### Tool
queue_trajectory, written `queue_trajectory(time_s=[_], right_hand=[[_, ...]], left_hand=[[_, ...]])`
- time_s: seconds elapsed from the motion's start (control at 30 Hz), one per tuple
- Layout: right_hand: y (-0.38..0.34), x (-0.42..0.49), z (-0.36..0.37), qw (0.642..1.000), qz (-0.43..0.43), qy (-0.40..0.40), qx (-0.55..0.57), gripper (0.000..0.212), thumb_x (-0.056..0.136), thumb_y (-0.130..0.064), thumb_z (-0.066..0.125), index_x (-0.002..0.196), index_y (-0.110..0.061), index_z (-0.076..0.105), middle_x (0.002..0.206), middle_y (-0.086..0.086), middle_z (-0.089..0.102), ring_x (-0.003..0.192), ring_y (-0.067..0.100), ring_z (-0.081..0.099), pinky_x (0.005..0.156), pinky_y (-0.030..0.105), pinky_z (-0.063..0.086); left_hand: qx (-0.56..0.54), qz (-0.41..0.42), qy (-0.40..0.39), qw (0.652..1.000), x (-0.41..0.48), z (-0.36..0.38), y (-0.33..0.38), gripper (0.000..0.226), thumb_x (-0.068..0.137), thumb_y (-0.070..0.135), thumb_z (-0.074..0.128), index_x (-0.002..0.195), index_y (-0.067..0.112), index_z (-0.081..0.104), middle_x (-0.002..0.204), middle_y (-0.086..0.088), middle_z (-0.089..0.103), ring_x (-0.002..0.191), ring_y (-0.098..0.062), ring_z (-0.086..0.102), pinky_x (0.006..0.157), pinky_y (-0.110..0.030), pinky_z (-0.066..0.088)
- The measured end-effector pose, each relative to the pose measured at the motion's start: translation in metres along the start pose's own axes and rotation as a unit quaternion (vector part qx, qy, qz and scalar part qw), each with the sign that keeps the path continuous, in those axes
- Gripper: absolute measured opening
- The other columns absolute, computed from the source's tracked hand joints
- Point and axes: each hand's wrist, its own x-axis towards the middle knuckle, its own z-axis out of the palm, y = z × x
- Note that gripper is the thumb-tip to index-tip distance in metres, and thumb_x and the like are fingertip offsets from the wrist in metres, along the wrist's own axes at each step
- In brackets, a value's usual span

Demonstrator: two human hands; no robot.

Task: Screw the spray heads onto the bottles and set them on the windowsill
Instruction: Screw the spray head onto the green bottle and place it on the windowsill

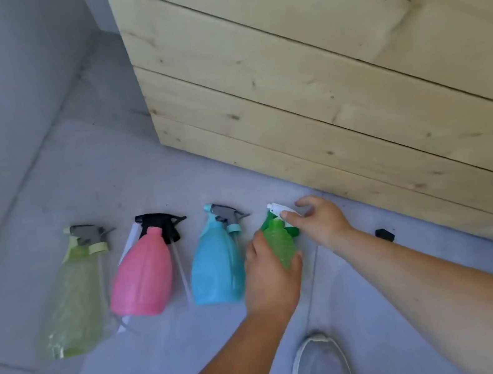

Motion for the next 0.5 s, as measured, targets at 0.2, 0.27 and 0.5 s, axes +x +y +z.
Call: queue_trajectory(time_s=[0.2, 0.27, 0.5], right_hand=[[0.004, 0.008, 0.006, 1.0, 0.001, 0.011, 0.006, 0.04, 0.074, -0.041, 0.081, 0.102, -0.014, 0.071, 0.095, 0.0, 0.069, 0.09, 0.017, 0.066, 0.077, 0.026, 0.048], [0.004, 0.01, 0.006, 1.0, 0.001, 0.006, 0.012, 0.031, 0.074, -0.036, 0.082, 0.092, -0.013, 0.073, 0.083, -0.001, 0.069, 0.08, 0.016, 0.064, 0.069, 0.026, 0.049], [0.004, 0.002, 0.003, 0.989, 0.029, -0.033, 0.143, 0.02, 0.075, -0.023, 0.083, 0.079, -0.014, 0.067, 0.081, 0.008, 0.071, 0.079, 0.024, 0.066, 0.09, 0.052, 0.057]], left_hand=[[-0.006, -0.044, 0.003, 0.999, -0.008, 0.019, -0.005, 0.069, 0.092, 0.039, 0.069, 0.149, 0.016, 0.036, 0.138, -0.011, 0.052, 0.123, -0.032, 0.059, 0.098, -0.043, 0.051], [-0.019, -0.05, 0.005, 0.999, -0.009, 0.021, -0.005, 0.067, 0.093, 0.04, 0.068, 0.147, 0.015, 0.037, 0.138, -0.011, 0.052, 0.122, -0.032, 0.059, 0.097, -0.04, 0.05], [-0.09, -0.029, 0.002, 0.995, -0.033, 0.023, -0.016, 0.071, 0.09, 0.037, 0.073, 0.148, 0.016, 0.039, 0.135, -0.005, 0.056, 0.12, -0.021, 0.058, 0.09, -0.023, 0.044]])
